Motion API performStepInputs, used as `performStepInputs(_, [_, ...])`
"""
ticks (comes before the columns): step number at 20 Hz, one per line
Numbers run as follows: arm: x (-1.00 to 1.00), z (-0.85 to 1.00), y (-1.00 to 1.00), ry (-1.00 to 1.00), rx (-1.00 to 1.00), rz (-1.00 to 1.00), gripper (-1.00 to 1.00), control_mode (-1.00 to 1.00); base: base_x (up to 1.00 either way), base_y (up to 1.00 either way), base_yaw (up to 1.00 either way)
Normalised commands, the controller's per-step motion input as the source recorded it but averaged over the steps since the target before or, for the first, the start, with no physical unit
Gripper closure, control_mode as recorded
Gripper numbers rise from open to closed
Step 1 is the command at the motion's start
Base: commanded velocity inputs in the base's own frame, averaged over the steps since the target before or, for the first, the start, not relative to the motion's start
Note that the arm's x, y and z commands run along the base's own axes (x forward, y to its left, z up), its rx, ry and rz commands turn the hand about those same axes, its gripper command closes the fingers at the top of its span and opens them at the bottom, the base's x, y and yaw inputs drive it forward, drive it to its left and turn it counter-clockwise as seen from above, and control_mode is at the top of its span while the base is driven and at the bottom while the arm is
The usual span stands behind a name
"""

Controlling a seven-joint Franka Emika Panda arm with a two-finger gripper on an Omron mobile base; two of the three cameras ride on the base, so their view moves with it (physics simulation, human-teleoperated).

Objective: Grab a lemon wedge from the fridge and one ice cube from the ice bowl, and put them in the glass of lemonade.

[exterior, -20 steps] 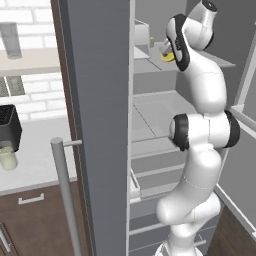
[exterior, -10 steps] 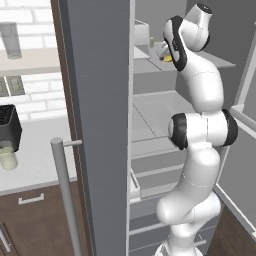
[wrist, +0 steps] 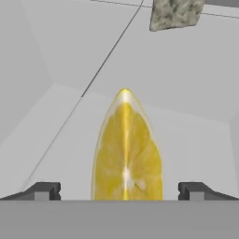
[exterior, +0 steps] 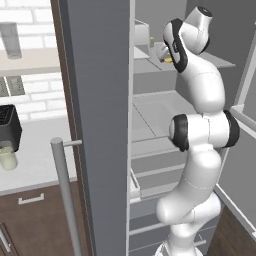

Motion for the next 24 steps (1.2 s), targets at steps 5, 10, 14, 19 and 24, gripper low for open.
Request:
performStepInputs(5, [0.00,-0.03,0.00,0.00,0.00,0.00,-1.00,-1.00,0.00,0.00,0.00])
performStepInputs(10, [0.00,0.00,0.03,0.00,0.00,0.00,1.00,-1.00,0.00,0.00,0.00])
performStepInputs(14, [0.00,0.00,0.00,0.00,0.00,0.00,1.00,-1.00,0.00,0.00,0.00])
performStepInputs(19, [-0.24,0.00,0.00,0.00,0.00,0.00,1.00,-1.00,0.00,0.00,0.00])
performStepInputs(24, [-0.89,-0.02,-0.01,-0.18,0.01,0.00,1.00,-1.00,0.00,0.00,0.00])
